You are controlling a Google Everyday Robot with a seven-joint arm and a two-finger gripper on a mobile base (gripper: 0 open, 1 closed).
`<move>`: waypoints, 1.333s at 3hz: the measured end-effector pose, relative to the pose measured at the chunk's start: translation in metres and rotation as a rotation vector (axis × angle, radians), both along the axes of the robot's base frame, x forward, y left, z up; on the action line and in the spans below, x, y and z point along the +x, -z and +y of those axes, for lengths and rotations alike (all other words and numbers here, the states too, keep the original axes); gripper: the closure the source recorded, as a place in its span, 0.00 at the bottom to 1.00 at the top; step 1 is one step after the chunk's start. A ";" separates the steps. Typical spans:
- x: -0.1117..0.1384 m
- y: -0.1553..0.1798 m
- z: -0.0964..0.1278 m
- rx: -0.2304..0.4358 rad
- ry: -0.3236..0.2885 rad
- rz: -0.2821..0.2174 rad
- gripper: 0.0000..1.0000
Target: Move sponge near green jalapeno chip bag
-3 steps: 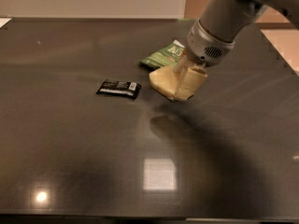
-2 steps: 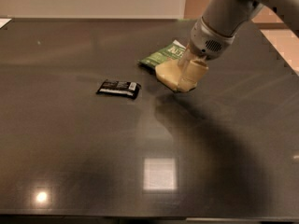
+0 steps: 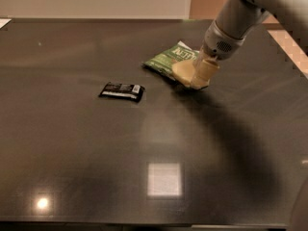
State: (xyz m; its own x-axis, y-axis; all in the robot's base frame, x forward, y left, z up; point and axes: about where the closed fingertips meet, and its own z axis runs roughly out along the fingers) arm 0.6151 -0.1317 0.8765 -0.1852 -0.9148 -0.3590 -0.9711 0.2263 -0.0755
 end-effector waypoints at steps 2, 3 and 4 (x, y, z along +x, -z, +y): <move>0.037 0.012 -0.024 0.023 0.044 -0.013 0.36; 0.037 0.014 -0.022 0.024 0.042 -0.014 0.13; 0.039 0.016 -0.020 0.025 0.041 -0.013 0.00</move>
Offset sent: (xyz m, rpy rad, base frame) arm 0.0547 -0.0419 -0.0142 0.0293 -0.0159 -0.0686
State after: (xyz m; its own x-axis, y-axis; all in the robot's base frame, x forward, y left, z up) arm 0.6539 -0.1521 0.8604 -0.2172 -0.8974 -0.3841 -0.9601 0.2674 -0.0816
